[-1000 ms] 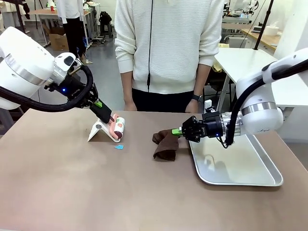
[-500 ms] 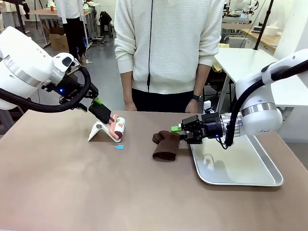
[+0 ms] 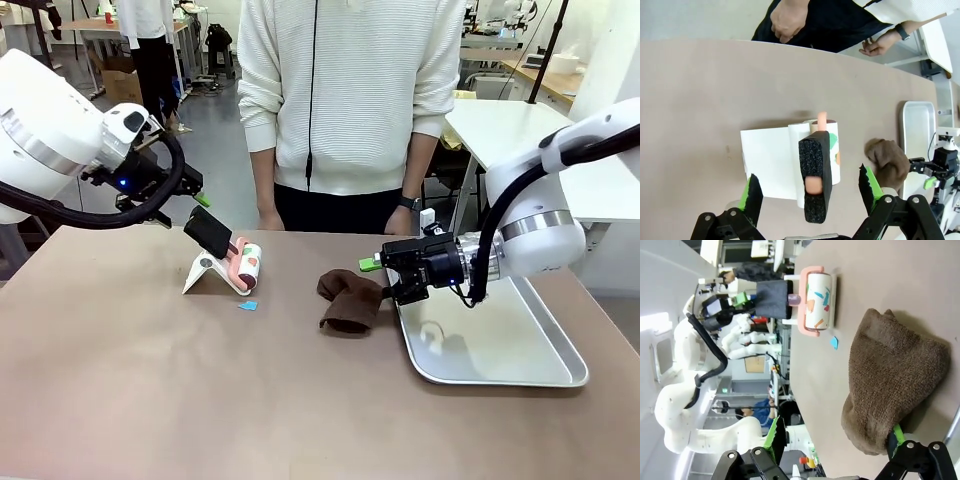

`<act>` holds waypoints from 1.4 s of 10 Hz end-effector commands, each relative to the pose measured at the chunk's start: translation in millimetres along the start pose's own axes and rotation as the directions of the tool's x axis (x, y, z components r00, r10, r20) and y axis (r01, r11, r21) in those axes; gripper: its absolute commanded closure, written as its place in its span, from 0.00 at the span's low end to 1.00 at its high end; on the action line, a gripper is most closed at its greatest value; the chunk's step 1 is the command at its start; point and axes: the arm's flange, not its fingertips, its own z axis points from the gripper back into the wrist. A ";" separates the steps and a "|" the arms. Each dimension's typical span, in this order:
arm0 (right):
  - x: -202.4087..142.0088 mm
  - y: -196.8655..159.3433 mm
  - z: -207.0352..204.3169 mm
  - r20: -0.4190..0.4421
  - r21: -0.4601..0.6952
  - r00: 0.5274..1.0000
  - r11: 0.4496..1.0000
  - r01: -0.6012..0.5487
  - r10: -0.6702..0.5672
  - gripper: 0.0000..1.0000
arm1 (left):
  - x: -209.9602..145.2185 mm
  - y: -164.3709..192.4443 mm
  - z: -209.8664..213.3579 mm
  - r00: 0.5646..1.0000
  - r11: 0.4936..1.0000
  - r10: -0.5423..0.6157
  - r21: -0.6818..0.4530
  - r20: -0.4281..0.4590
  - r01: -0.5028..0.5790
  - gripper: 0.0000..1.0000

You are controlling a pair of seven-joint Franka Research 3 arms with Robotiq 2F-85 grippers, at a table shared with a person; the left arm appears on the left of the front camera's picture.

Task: Clean the surface of the table.
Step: Return the Lint Roller and towel to their original positions.

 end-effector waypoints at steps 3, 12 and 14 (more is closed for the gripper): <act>6.6 68.4 17.3 -0.191 -0.330 0.982 0.941 -0.077 0.013 0.00 | -4.3 15.9 32.3 1.000 0.996 0.025 -0.080 -0.002 -0.025 0.00; -75.8 101.7 117.1 0.079 -0.230 0.996 0.971 0.059 -0.041 0.00 | -75.1 120.3 137.0 0.992 0.875 0.091 -0.469 -0.086 -0.121 0.00; -101.4 104.4 152.3 0.175 -0.140 0.985 0.990 0.025 0.000 0.00 | -85.8 120.0 104.9 0.984 0.876 0.070 -0.461 -0.164 -0.139 0.00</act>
